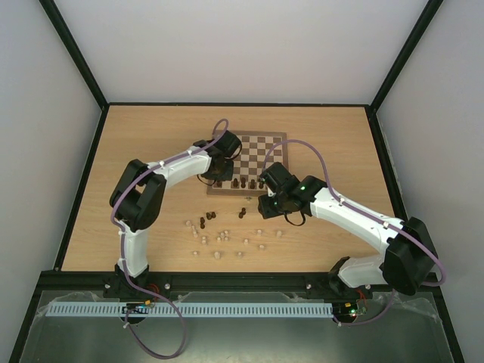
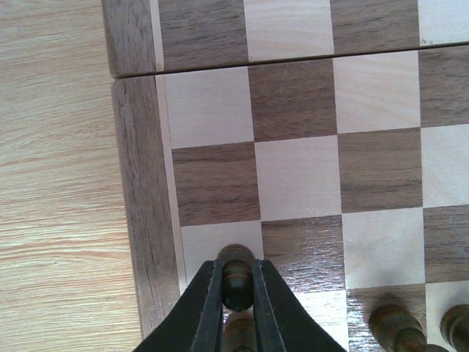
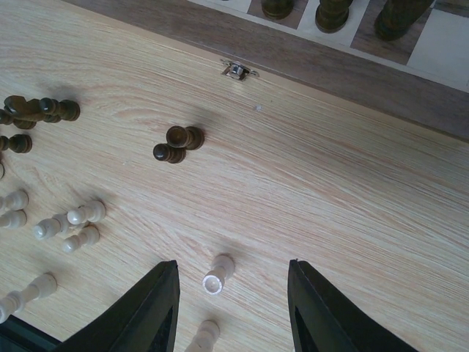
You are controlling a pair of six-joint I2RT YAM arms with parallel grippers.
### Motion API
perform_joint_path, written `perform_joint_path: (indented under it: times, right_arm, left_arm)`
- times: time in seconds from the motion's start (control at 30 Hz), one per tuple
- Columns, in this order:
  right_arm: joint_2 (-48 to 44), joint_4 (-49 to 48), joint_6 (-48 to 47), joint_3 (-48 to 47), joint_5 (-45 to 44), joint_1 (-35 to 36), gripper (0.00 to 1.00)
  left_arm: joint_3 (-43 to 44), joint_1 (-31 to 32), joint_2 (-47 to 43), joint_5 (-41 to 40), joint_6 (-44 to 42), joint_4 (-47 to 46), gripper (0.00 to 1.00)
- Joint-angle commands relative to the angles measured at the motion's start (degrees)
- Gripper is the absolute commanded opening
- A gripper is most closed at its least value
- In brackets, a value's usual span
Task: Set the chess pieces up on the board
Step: Place the chess piece on the chessboard, then pick up the chess piece at the center of the board.
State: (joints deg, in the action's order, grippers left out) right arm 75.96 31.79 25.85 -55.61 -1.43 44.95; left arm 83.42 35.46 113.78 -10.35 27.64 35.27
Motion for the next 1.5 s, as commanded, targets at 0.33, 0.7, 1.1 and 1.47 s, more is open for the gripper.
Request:
perform_joint_path:
  times: [0.33, 0.7, 1.1, 1.47]
  right_arm:
    - [-0.97, 1.52, -0.88, 0.88, 0.37, -0.39, 0.41]
    - [-0.25, 1.44, -0.63, 0.64, 0.38, -0.42, 0.41]
    - [6.01, -1.64, 0.81, -1.27, 2.62, -0.34, 0.42]
    - [16.8, -5.14, 2.17, -6.4, 2.92, 0.45, 0.46]
  left_arm:
    - [0.73, 0.04, 0.13, -1.96, 0.53, 2.37, 0.26]
    - [-0.01, 0.64, -8.58, -2.0, 1.05, 2.74, 0.47]
    - [-20.57, 0.88, -32.19, -1.18, 5.14, -1.4, 0.54]
    - [-34.8, 0.84, -46.12, 0.11, 6.32, -5.37, 0.7]
